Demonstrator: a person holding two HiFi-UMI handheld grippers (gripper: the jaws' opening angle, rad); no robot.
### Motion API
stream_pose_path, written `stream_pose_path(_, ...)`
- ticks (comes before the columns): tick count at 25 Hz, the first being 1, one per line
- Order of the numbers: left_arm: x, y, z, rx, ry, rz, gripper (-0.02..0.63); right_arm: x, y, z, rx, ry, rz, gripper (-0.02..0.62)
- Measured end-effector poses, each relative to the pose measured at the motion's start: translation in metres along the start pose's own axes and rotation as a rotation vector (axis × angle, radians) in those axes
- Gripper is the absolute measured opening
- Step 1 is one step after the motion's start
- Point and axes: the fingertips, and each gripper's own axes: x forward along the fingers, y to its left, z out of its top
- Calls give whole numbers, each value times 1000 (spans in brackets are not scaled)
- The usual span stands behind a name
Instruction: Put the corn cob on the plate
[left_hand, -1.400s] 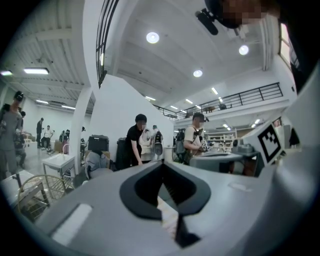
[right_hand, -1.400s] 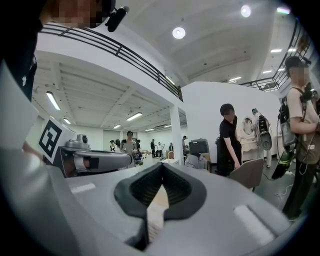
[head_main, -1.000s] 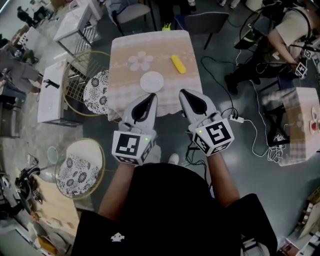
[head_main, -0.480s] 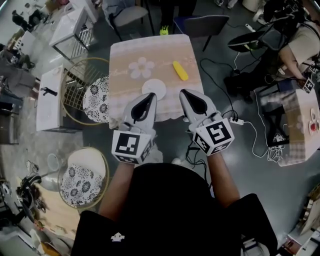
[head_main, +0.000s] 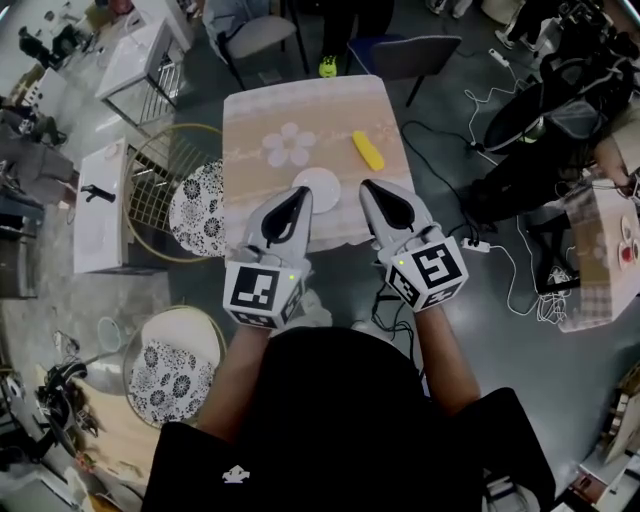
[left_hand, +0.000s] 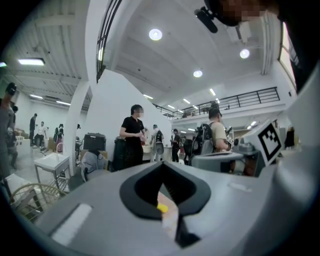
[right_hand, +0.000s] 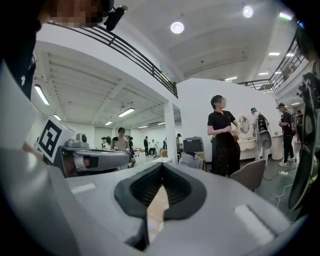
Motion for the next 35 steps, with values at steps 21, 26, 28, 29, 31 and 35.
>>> stream_pose_path(21, 0, 46, -10, -57, 2, -40, 9, 27, -5, -7, -12, 42, -115, 3)
stream_pose_path(26, 8, 49, -13, -74, 4, -56, 9, 31, -12, -11, -11, 57, -137, 2)
stream_pose_path(28, 13, 48, -16, -80, 12, -66, 9, 32, -16, -11, -10, 60, -146, 3)
stream_pose_path(29, 16, 48, -17, -82, 15, -71, 9, 33, -18, -11, -9, 61, -150, 2)
stream_pose_path(31, 22, 47, -16, -82, 18, -77, 9, 34, -24, -10, -6, 60, -155, 3)
stream_pose_path(35, 39, 45, -14, -76, 18, -82, 9, 38, -40, -10, -3, 61, -162, 2)
